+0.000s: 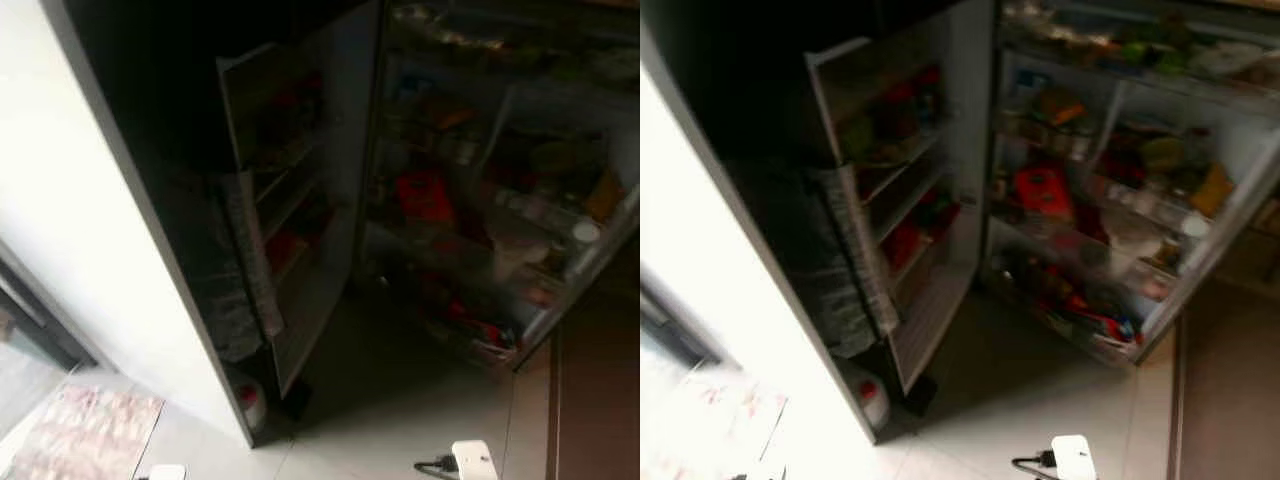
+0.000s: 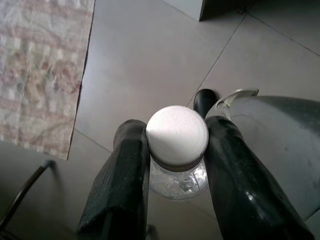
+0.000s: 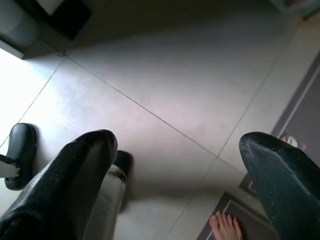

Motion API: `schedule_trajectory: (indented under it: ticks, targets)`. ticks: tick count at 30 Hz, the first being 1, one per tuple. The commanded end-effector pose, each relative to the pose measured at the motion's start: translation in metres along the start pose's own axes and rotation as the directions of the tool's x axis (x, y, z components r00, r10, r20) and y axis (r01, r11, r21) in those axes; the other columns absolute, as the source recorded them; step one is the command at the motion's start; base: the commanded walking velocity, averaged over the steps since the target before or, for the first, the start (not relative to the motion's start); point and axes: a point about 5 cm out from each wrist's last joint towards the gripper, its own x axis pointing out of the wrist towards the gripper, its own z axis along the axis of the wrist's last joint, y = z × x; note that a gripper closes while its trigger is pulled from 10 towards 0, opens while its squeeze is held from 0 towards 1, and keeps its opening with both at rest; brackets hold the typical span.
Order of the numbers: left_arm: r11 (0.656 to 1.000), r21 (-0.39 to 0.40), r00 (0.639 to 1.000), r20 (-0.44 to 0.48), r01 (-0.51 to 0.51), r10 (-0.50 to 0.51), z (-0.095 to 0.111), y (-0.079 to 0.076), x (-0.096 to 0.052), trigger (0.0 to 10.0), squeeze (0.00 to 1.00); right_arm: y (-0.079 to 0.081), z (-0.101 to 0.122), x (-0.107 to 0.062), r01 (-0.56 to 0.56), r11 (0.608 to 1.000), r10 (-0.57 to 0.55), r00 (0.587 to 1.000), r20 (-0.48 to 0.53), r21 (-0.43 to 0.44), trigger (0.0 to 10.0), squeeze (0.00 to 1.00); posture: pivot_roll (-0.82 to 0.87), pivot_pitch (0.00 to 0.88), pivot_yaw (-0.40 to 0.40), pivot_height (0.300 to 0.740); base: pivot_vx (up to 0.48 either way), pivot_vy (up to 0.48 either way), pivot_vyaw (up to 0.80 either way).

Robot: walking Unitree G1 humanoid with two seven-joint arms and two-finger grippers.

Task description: Restocking fridge

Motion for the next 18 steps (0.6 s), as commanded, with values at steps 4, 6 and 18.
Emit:
schedule_trajectory:
  ticks: [4, 6, 18]
  targets:
    - [1.0, 0.011, 0.999, -0.05, -0.017, 0.017, -0.015, 0.008, -0.003, 10.0, 0.0, 0.008, 0.006, 0.002, -0.024, 1.0, 0.024, 1.0, 0.015, -0.002, 10.0, 0.0, 0.04, 0.0, -0.009, 0.74, 0.0, 0.0, 0.8]
    - [1.0, 0.012, 0.999, -0.047, -0.016, 0.016, -0.012, 0.007, -0.002, 10.0, 0.0, 0.008, 0.004, 0.001, -0.025, 1.0, 0.025, 1.0, 0.006, -0.013, 10.0, 0.0, 0.05, 0.0, -0.01, 0.74, 0.0, 0.0, 0.8]
    - [1.0, 0.019, 0.998, -0.058, -0.01, 0.011, -0.019, 0.001, -0.004, 10.0, 0.0, 0.006, 0.001, 0.001, -0.023, 1.0, 0.023, 1.0, -0.011, -0.02, 10.0, 0.0, 0.05, 0.0, -0.011, 0.74, 0.0, 0.0, 0.8]
